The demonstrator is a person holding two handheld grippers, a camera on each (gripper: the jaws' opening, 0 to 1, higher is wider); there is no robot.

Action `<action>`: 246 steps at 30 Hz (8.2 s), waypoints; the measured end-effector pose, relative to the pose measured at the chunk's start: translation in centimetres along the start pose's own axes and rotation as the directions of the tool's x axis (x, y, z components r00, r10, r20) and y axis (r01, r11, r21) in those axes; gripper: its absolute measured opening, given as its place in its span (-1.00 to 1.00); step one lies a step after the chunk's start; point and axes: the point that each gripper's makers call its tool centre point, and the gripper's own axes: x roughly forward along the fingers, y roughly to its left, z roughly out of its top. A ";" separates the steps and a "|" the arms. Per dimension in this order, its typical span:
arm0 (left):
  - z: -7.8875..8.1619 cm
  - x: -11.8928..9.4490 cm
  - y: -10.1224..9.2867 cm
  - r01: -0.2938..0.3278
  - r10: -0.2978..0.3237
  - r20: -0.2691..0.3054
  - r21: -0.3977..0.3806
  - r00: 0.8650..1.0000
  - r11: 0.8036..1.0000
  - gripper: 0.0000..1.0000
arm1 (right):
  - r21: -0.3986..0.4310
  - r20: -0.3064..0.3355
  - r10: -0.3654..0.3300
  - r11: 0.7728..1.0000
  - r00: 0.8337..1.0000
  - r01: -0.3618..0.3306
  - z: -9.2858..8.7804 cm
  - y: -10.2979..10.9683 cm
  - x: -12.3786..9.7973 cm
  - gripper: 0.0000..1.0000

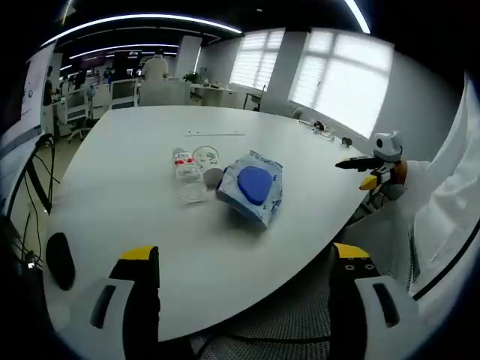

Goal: Arrange the tabletop items into an orderly group along one side of the table until the central work area is clear of visible clutter.

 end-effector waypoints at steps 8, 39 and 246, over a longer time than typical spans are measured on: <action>-0.1 0.0 0.0 0.000 0.000 0.000 -0.002 1.000 1.000 0.93 | -0.003 -0.006 -0.002 1.000 1.000 0.002 -0.1 -0.1 0.0 0.77; -0.1 0.1 0.1 -0.001 0.001 0.000 0.000 1.000 1.000 0.92 | -0.005 -0.007 0.001 1.000 1.000 -0.001 -0.2 -0.3 0.1 0.76; 0.8 15.2 2.1 -0.150 0.133 -0.079 -0.290 0.988 0.945 -0.84 | 0.132 -0.081 0.195 0.974 0.977 -0.184 2.9 -7.4 15.5 -0.91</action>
